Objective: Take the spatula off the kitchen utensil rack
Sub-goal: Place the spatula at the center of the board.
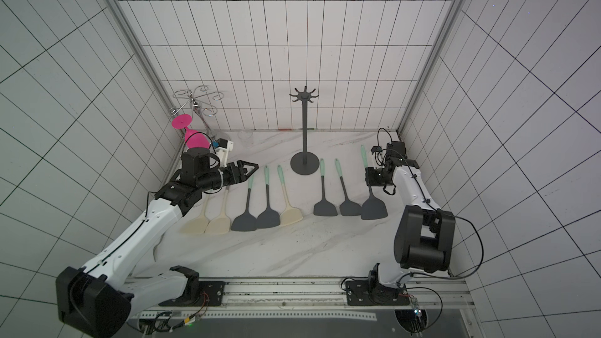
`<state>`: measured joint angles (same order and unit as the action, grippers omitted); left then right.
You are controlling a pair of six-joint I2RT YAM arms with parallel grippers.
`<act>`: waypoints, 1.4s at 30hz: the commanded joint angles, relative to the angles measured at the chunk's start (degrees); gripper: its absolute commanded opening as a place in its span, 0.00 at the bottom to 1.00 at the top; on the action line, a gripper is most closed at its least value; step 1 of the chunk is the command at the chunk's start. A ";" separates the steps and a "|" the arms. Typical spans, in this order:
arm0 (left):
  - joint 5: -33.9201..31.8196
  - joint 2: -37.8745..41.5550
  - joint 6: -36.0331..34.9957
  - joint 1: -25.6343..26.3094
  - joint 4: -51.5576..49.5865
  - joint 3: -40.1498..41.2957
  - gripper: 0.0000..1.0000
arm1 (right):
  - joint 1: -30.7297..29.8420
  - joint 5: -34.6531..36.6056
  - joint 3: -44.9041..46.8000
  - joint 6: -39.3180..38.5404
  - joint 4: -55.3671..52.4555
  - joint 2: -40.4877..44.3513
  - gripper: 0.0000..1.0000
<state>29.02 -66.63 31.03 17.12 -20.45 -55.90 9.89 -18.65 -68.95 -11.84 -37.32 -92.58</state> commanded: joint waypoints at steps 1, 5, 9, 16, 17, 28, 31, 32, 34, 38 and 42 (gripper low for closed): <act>0.97 -1.83 -2.67 -0.25 0.08 0.63 0.73 | -0.18 -0.37 -4.71 -4.66 -2.63 -3.03 0.00; 3.50 -6.22 -2.65 -0.51 0.58 -1.36 0.73 | 2.49 -2.39 -6.58 -5.39 -3.77 -6.31 0.00; 6.40 -11.99 -2.56 -0.95 -2.15 -5.34 0.71 | 5.14 -4.95 -7.59 -6.42 -3.93 -7.61 0.00; 8.51 -17.56 -2.33 -1.11 -3.31 -7.47 0.70 | 6.72 -5.04 -10.19 -6.92 -4.34 -13.59 0.00; 8.36 -17.76 -2.46 -1.13 -3.26 -7.38 0.70 | 6.72 -4.98 -10.78 -7.05 -4.34 -14.59 0.00; 7.11 -17.66 -2.99 -1.13 -2.71 -6.40 0.69 | 6.64 -5.24 -13.54 -4.31 -4.35 -20.60 0.05; 6.93 -17.31 -3.22 -1.17 -2.64 -6.16 0.69 | 6.59 -4.90 -13.85 -3.47 -4.35 -21.03 0.24; 6.85 -17.30 -3.33 -1.14 -2.64 -6.15 0.69 | 6.55 -4.70 -13.89 -3.21 -4.27 -20.98 0.30; 6.76 -17.15 -3.47 -1.14 -2.60 -6.02 0.69 | 6.55 -4.16 -13.77 -2.68 -4.00 -20.68 0.42; 6.86 -16.87 -3.58 -1.13 -2.55 -5.89 0.69 | 6.13 -3.17 -13.50 -2.49 -3.75 -19.37 0.53; 5.96 -15.89 -4.34 -1.15 -2.95 -6.18 0.69 | 4.64 -1.49 -12.48 -2.03 -3.13 -15.97 0.56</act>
<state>35.90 -84.14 28.47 16.27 -23.86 -61.89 15.84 -21.67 -80.53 -14.57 -40.42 -112.31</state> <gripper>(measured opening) 0.687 0.553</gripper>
